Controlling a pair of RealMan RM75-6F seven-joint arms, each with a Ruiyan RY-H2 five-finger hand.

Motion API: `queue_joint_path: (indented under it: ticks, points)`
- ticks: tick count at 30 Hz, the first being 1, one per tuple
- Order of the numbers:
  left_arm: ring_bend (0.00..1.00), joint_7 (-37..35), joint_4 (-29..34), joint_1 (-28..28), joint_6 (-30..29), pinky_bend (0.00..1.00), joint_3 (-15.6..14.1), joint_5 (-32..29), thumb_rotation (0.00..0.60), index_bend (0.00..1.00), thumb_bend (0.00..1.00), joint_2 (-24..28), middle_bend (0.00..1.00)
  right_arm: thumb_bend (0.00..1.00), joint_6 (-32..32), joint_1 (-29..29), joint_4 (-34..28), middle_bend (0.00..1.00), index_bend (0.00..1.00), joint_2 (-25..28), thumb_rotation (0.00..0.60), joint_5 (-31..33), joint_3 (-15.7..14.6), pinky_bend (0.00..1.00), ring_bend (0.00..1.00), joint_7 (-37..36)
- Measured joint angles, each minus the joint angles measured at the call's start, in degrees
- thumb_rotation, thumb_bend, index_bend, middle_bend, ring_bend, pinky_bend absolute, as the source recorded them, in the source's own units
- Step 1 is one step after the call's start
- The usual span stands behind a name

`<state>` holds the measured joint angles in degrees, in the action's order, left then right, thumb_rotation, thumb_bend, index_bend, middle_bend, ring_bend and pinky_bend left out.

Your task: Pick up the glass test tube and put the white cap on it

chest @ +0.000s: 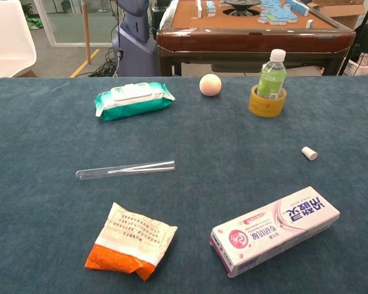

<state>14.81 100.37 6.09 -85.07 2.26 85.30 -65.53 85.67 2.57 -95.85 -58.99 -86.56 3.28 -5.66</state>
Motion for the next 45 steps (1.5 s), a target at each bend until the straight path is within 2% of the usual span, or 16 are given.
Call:
queue_joint_path:
  ticks: [9,12,15,18,20,23,26,30,35,38,45]
  points:
    - [0.26,-0.4,-0.4,-0.1,0.1,0.35,0.0,-0.4,0.6,0.23,0.19,-0.1,0.21,0.24,-1.4,0.9,-0.3,0.37,0.29,-0.3,0.6,0.6,0.4,0.34,0.31,1.4]
    - [0.26,-0.6,-0.6,-0.1,0.1,0.35,0.1,-0.8,0.6,0.23,0.19,-0.1,0.21,0.24,-2.3,1.6,-0.7,0.44,0.29,-0.2,0.6,1.0,0.7,0.34,0.33,2.5]
    - [0.26,-0.7,-0.7,-0.2,0.0,0.35,0.3,-1.0,0.6,0.23,0.19,0.0,0.21,0.24,-3.6,2.4,-1.2,0.51,0.29,0.0,0.6,1.7,1.0,0.34,0.41,4.2]
    - [0.26,-0.8,-0.7,-0.3,-0.1,0.35,0.3,-1.1,0.6,0.23,0.19,0.1,0.2,0.24,-5.6,3.8,-2.1,0.63,0.29,0.4,0.6,2.5,1.5,0.47,0.56,6.8]
    - [0.26,-0.9,-0.7,-0.3,-0.1,0.35,0.3,-1.0,0.6,0.23,0.19,0.1,0.21,0.24,-7.7,4.9,-2.9,0.71,0.29,0.8,0.6,3.3,1.7,0.64,0.69,8.5]
    - [0.26,-1.1,-0.7,-0.4,-0.3,0.35,0.3,-1.0,0.6,0.23,0.19,0.2,0.21,0.25,-11.6,6.8,-4.2,0.84,0.29,1.4,0.6,5.0,2.0,0.83,0.89,11.1]
    - [0.26,-1.0,-0.7,-0.4,-0.3,0.35,0.3,-1.0,0.6,0.23,0.19,0.2,0.21,0.37,-16.5,9.2,-5.6,0.96,0.29,2.1,0.6,7.3,2.3,0.97,0.99,13.3]
    - [0.26,-0.9,-0.7,-0.5,-0.3,0.35,0.2,-1.0,0.6,0.23,0.19,0.1,0.2,0.58,-23.1,13.4,-6.4,1.0,0.29,2.1,0.6,11.0,3.0,1.0,1.0,15.7]
    - [0.26,-0.7,-0.6,-0.6,-0.4,0.35,0.2,-1.1,0.6,0.23,0.19,0.2,0.21,0.7,-30.4,18.6,-6.0,1.0,0.28,0.4,0.6,16.8,3.7,1.0,1.0,19.5]
    - [0.26,-0.6,-0.5,-0.7,-0.5,0.35,0.2,-1.3,0.6,0.23,0.19,0.2,0.21,0.73,-34.3,21.4,-5.4,1.0,0.26,-0.9,0.6,20.6,3.7,1.0,1.0,21.8]
    - [0.26,-0.6,-0.6,-0.9,-0.6,0.35,0.2,-1.4,0.6,0.23,0.19,0.1,0.2,0.74,-40.0,26.9,-1.8,1.0,0.26,-5.8,0.6,27.9,3.0,1.0,1.0,25.4]
